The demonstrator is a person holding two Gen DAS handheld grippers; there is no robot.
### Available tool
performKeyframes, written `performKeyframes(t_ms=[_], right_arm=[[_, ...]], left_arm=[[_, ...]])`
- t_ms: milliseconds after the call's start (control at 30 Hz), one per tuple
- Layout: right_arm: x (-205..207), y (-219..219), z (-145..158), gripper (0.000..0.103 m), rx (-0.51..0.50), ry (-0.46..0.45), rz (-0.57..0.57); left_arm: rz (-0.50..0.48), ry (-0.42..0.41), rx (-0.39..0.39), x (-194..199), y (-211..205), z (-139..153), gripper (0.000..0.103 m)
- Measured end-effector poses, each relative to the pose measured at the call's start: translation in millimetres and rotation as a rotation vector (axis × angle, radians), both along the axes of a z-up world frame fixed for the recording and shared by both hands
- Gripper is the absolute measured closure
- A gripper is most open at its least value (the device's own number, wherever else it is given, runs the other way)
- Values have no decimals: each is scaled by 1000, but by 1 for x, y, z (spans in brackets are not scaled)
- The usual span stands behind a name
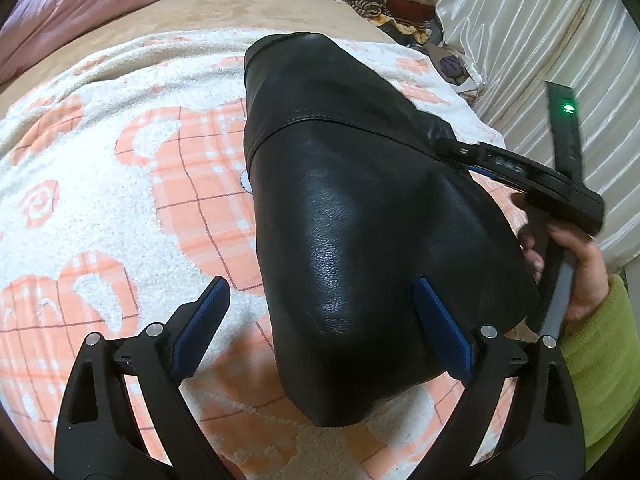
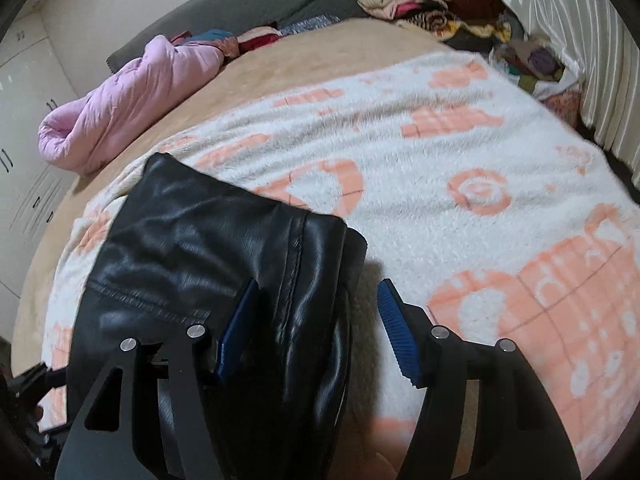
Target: Fold large clothes
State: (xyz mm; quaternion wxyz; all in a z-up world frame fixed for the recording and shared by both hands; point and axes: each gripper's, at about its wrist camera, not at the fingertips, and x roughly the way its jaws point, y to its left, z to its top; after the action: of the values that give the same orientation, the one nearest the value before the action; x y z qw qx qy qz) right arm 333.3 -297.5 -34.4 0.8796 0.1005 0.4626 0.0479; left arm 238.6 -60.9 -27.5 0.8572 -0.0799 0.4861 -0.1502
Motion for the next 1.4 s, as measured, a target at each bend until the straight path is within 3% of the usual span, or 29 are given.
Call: performKeyframes(t_ms=[167,400,567,900,1200,1400], right_arm=[[-39,9,27,42,-30,-68,45],[-98,18,48,28,-23,-127,72],[-118,25,55,22,-34,-133,72],[-162,34,78,9,-37,-193,71],[-210,50,96,5,-67,-281,69],[-248,59,92,4,-99,-323,77]], left_arm=[[3,-7,4,-7,-2,4,18],[8,-22,6,-21,-3,12,15],[19,-35,10,-30,-2,21,10],[31,-89,36,-58,-2,45,10],[53,-168,40,-103,0,60,9],[67,-206,33,-130,3,58,9]])
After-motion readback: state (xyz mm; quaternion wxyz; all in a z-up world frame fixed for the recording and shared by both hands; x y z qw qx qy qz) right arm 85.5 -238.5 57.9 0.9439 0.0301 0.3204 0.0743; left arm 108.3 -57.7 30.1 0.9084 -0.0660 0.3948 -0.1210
